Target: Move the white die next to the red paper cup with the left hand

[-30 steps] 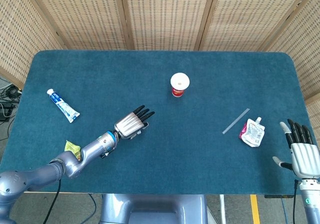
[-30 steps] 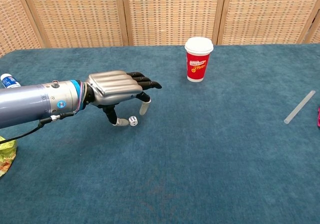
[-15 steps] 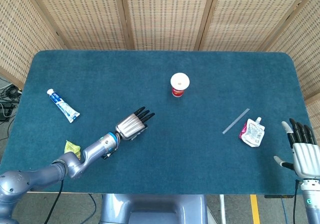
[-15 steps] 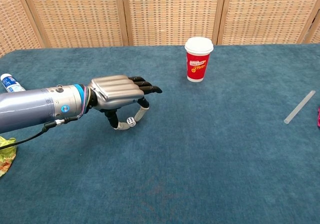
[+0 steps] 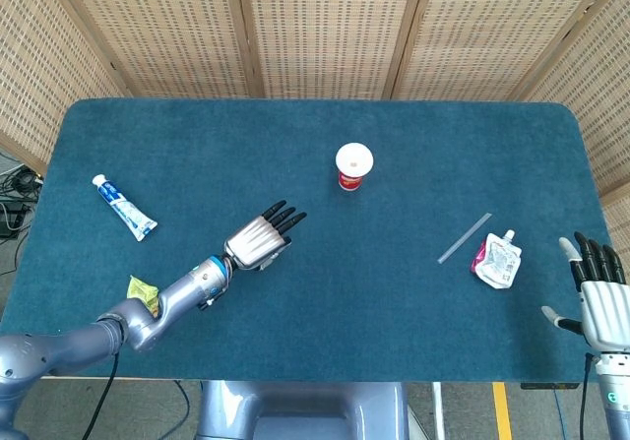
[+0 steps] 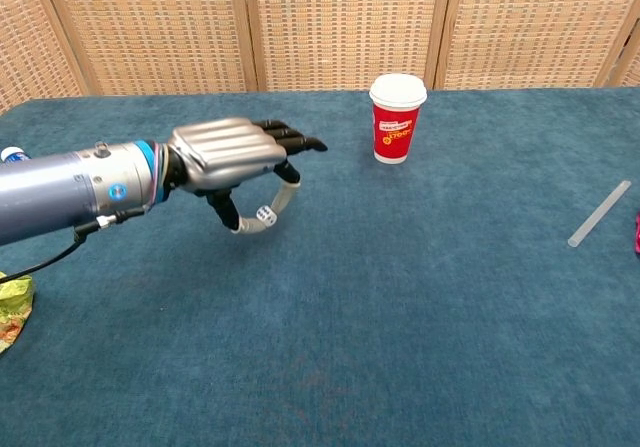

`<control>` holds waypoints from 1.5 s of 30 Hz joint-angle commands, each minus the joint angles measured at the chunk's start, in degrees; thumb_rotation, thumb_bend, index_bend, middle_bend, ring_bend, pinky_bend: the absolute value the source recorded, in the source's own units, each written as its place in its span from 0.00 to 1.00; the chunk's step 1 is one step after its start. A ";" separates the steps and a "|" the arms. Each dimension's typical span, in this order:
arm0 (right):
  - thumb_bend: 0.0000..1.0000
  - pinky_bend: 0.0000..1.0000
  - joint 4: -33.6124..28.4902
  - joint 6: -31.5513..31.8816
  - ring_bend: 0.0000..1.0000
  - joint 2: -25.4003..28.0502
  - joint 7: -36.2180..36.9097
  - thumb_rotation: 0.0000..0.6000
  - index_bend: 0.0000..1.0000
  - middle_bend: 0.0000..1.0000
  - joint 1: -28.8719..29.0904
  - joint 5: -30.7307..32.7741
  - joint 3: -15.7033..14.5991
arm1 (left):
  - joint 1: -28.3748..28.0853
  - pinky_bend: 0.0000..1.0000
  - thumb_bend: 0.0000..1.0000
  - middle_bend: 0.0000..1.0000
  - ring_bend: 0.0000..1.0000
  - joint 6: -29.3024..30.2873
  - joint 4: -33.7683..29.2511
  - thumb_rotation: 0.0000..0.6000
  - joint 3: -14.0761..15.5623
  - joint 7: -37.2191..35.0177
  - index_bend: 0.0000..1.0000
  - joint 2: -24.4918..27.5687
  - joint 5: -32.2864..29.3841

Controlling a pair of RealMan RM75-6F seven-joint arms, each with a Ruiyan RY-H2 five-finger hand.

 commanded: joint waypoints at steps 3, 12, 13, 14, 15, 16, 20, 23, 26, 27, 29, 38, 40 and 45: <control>0.06 0.00 -0.13 0.11 0.00 0.05 -0.02 1.00 0.05 0.00 -0.03 -0.28 -0.14 | -0.14 0.00 0.41 0.00 0.00 3.10 -6.69 1.00 -2.92 1.71 0.63 5.55 -0.86; 0.06 0.00 -0.62 0.48 0.00 0.29 0.05 1.00 0.05 0.00 -0.15 -0.62 -0.20 | -0.06 0.00 0.41 0.00 0.00 4.60 -14.74 1.00 -5.73 5.41 0.50 11.34 -3.33; 0.06 0.00 -0.66 0.48 0.00 0.32 0.07 1.00 0.05 0.00 -0.16 -0.61 -0.20 | -0.02 0.00 0.40 0.00 0.00 4.62 -15.13 1.00 -5.79 5.73 0.48 11.59 -3.53; 0.06 0.00 -0.71 0.47 0.00 0.35 0.11 1.00 0.05 0.00 -0.18 -0.60 -0.21 | 0.05 0.00 0.40 0.00 0.00 4.61 -15.69 1.00 -5.89 6.08 0.45 11.89 -3.91; 0.06 0.00 -0.77 0.52 0.00 0.39 0.16 1.00 0.05 0.00 -0.20 -0.63 -0.22 | 0.11 0.00 0.40 0.00 0.00 4.53 -16.19 1.00 -5.96 6.33 0.42 12.15 -4.32; 0.06 0.00 -0.81 0.57 0.00 0.43 0.18 1.00 0.05 0.00 -0.22 -0.67 -0.22 | 0.18 0.00 0.36 0.00 0.00 4.54 -16.54 1.00 -6.02 6.68 0.36 12.33 -4.70; 0.06 0.00 -1.01 0.82 0.00 0.56 0.28 1.00 0.05 0.00 -0.30 -0.82 -0.22 | 0.48 0.00 0.24 0.00 0.00 4.58 -17.42 1.00 -5.94 7.81 0.23 12.74 -5.79; 0.06 0.00 -1.10 0.92 0.00 0.58 0.24 1.00 0.05 0.00 -0.32 -1.03 -0.30 | 0.72 0.00 0.23 0.00 0.00 4.80 -17.84 1.00 -5.77 8.32 0.23 13.04 -6.24; 0.06 0.00 -1.15 0.85 0.00 0.52 0.09 1.00 0.05 0.00 -0.29 -1.17 -0.40 | 1.03 0.00 0.24 0.00 0.00 5.28 -18.43 1.00 -5.70 8.50 0.23 13.48 -6.47; 0.06 0.00 -1.18 0.84 0.00 0.51 0.02 1.00 0.05 0.00 -0.28 -1.21 -0.43 | 1.19 0.00 0.24 0.00 0.00 5.53 -18.65 1.00 -5.64 8.52 0.23 13.63 -6.52; 0.06 0.00 -1.24 0.91 0.00 0.53 -0.05 1.00 0.05 0.00 -0.28 -1.34 -0.47 | 1.66 0.00 0.23 0.00 0.00 6.21 -19.08 1.00 -5.41 8.68 0.23 13.96 -6.51; 0.06 0.00 -1.56 0.81 0.00 0.71 -0.26 1.00 0.05 0.00 -0.33 -1.43 -0.63 | 7.68 0.00 0.23 0.00 0.00 14.03 -24.86 1.00 -3.62 12.20 0.15 17.94 -6.84; 0.06 0.00 -1.66 0.71 0.00 0.73 -0.39 1.00 0.05 0.00 -0.31 -1.47 -0.69 | 10.68 0.00 0.23 0.00 0.00 17.95 -27.09 1.00 -2.90 14.52 0.12 18.84 -7.37; 0.06 0.00 -2.28 0.89 0.00 0.81 -1.12 1.00 0.05 0.00 -0.34 -2.23 -1.13 | 19.02 0.00 0.19 0.00 0.00 26.98 -32.95 1.00 0.54 18.15 0.02 21.11 -8.48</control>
